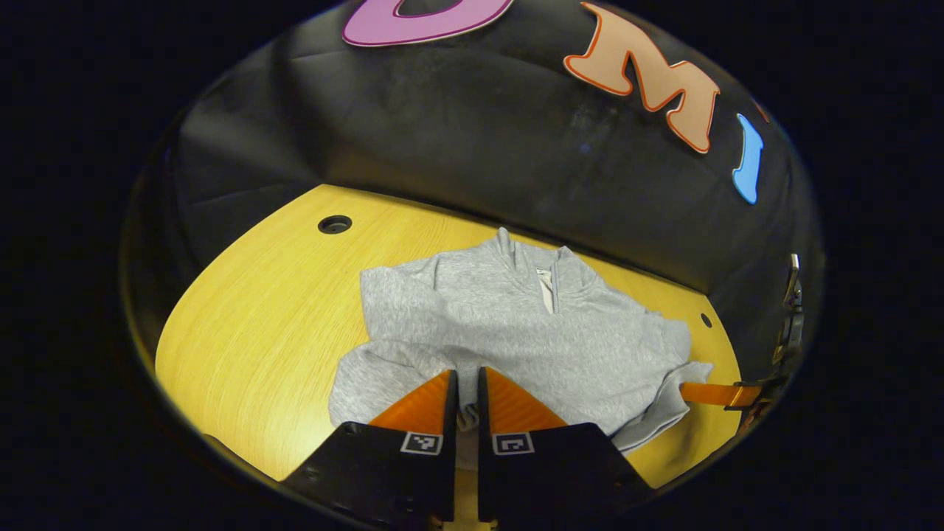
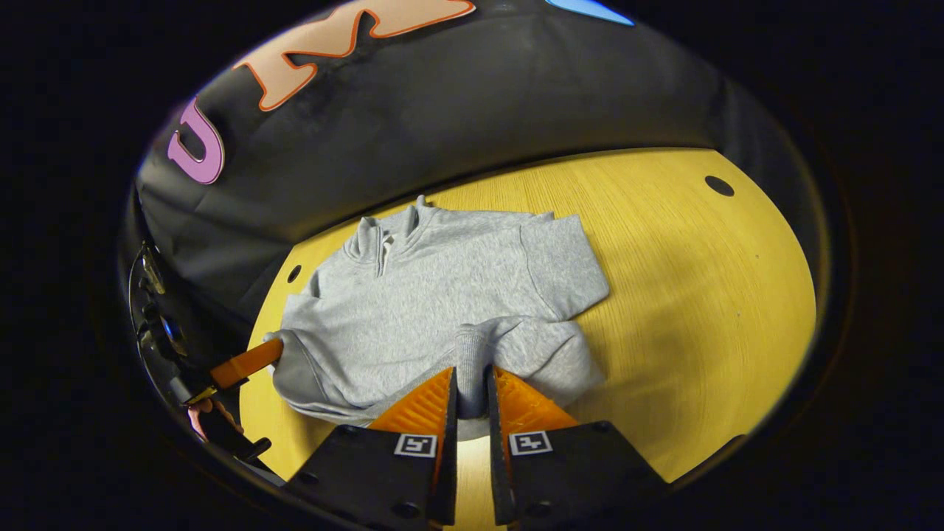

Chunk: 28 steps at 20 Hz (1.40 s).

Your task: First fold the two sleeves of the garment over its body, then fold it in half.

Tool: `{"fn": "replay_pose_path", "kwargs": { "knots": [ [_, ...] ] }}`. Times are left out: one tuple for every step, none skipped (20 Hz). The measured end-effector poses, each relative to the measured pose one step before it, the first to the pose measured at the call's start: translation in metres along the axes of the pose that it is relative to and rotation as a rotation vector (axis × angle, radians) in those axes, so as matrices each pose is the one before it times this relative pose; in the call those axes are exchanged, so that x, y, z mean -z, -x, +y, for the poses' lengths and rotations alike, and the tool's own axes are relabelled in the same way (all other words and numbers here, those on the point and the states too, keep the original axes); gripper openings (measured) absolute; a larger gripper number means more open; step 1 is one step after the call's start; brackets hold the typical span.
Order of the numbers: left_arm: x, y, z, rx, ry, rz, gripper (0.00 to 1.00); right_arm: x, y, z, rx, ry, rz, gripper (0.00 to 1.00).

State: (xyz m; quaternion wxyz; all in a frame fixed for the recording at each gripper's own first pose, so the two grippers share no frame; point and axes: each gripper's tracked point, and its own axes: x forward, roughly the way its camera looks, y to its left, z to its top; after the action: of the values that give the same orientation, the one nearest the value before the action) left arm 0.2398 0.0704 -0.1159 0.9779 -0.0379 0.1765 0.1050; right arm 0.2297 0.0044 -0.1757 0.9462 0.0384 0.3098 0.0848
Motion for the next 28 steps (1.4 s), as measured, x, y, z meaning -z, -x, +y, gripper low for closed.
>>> {"fn": "replay_pose_path", "kwargs": {
  "knots": [
    [-0.00144,-0.00079,0.00196,-0.00702,-0.01450,-0.00340,0.11,-0.00465,0.00080,0.00355,-0.01339,-0.00836,-0.01604,0.29],
    [-0.00170,-0.00008,0.00008,0.00012,-0.00928,-0.00629,0.16,-0.00363,0.00116,0.00540,-0.01577,-0.01187,-0.01748,0.34],
    [-0.00290,-0.00240,0.00220,-0.01337,-0.00661,-0.00936,0.21,-0.00490,0.00036,0.00410,-0.01182,-0.01222,-0.01811,0.60],
    [-0.00230,-0.00129,0.00303,-0.01339,-0.00711,-0.00608,0.38,-0.00408,-0.00239,0.00025,0.00515,-0.00736,-0.01365,0.65],
    [-0.00464,-0.00013,0.00212,-0.01142,-0.00139,-0.01231,0.50,-0.00530,0.00070,0.00245,-0.00648,-0.00720,-0.02158,0.71],
    [-0.00787,0.00052,0.00150,-0.00699,0.00584,-0.02488,0.63,-0.00806,0.00055,0.00599,-0.02088,-0.01044,-0.03073,0.70],
    [-0.00937,-0.00139,-0.00086,0.00207,0.01329,-0.02925,0.68,-0.00778,-0.00177,0.00407,-0.00636,-0.00610,-0.02547,0.79],
    [-0.00717,-0.00256,0.00023,-0.00243,0.01487,-0.02646,0.81,-0.00295,-0.00100,-0.00183,0.00288,0.00429,-0.01276,0.90],
    [-0.00689,-0.00172,0.00050,-0.00119,0.01248,-0.01889,0.87,-0.00220,-0.00291,-0.00535,0.01557,0.01755,-0.00851,0.94],
    [-0.00487,-0.00178,0.00077,-0.00381,0.00684,-0.01286,0.89,-0.00336,-0.00279,-0.00308,0.01040,0.01745,-0.00963,0.87],
    [-0.00494,-0.00194,0.00126,-0.01007,-0.00019,-0.00974,0.87,-0.00472,-0.00041,0.00015,0.00111,0.01471,-0.01759,0.95],
    [-0.00489,-0.00148,0.00147,-0.00551,-0.00523,-0.01273,0.93,-0.00582,-0.00117,0.00034,-0.00071,0.01006,-0.02495,0.91],
    [-0.00706,-0.00222,0.00005,-0.00270,-0.01098,-0.02164,0.94,-0.00547,-0.00084,-0.00166,0.00580,0.01088,-0.02808,0.98],
    [-0.00689,-0.00023,0.00006,-0.00090,-0.01227,-0.02426,0.93,-0.00651,0.00065,-0.00190,0.00835,0.01343,-0.02779,0.98],
    [-0.00742,0.00212,-0.00124,0.00225,-0.00933,-0.02229,0.93,-0.00606,0.00248,-0.00272,0.01068,0.01165,-0.02359,0.98],
    [-0.00770,0.00294,-0.00243,0.00627,-0.00628,-0.02217,0.93,-0.00722,0.00419,-0.00133,0.00536,0.00997,-0.02432,0.98],
    [-0.00849,0.00450,-0.00376,0.01213,-0.00325,-0.01894,0.93,-0.00620,0.00410,-0.00079,0.00603,0.01216,-0.02217,0.98],
    [-0.00691,0.00786,-0.00289,0.00940,-0.00086,-0.01832,0.94,-0.00654,0.00644,-0.00239,0.00698,0.01447,-0.01807,0.98],
    [-0.00790,0.00824,-0.00247,0.00278,0.00137,-0.01396,0.94,-0.00601,0.00787,-0.00072,0.00374,0.01551,-0.01570,0.98],
    [-0.00588,0.00876,-0.00027,0.00161,0.00508,-0.01117,0.91,-0.00566,0.00933,-0.00027,0.00303,0.01753,-0.01473,0.98],
    [-0.00651,0.01060,-0.00090,0.00085,0.00843,-0.01018,0.94,-0.00484,0.00788,0.00132,0.00263,0.01792,-0.01303,0.98],
    [-0.00611,0.01197,0.00004,0.00054,0.01125,-0.01125,0.94,-0.00649,0.01046,0.00277,-0.00189,0.01807,-0.01689,0.98],
    [-0.00419,0.01236,0.00185,-0.00045,0.01295,-0.00842,0.94,-0.00715,0.01196,0.00423,-0.00394,0.01596,-0.01705,0.94],
    [-0.00409,0.01448,0.00224,-0.00482,0.00865,-0.01365,0.94,-0.00657,0.01215,0.00509,-0.00511,0.01074,-0.01853,0.95],
    [-0.00528,0.01408,0.00381,-0.00530,-0.00126,-0.00660,0.94,-0.00640,0.01303,0.00660,-0.00757,0.00958,-0.01621,0.99],
    [-0.00313,0.01455,0.00431,-0.00631,-0.00845,-0.01472,0.94,-0.00623,0.01396,0.00661,-0.00566,0.00557,-0.02402,0.99],
    [-0.00285,0.01446,0.00282,-0.00198,-0.01165,-0.00957,0.94,-0.00517,0.01197,0.00750,-0.00918,-0.00374,-0.02146,0.98],
    [-0.00083,0.01465,0.00090,0.00182,-0.01262,-0.00386,0.94,-0.00220,0.01216,0.00691,-0.00969,-0.00692,-0.01225,0.95]
  ]
}}
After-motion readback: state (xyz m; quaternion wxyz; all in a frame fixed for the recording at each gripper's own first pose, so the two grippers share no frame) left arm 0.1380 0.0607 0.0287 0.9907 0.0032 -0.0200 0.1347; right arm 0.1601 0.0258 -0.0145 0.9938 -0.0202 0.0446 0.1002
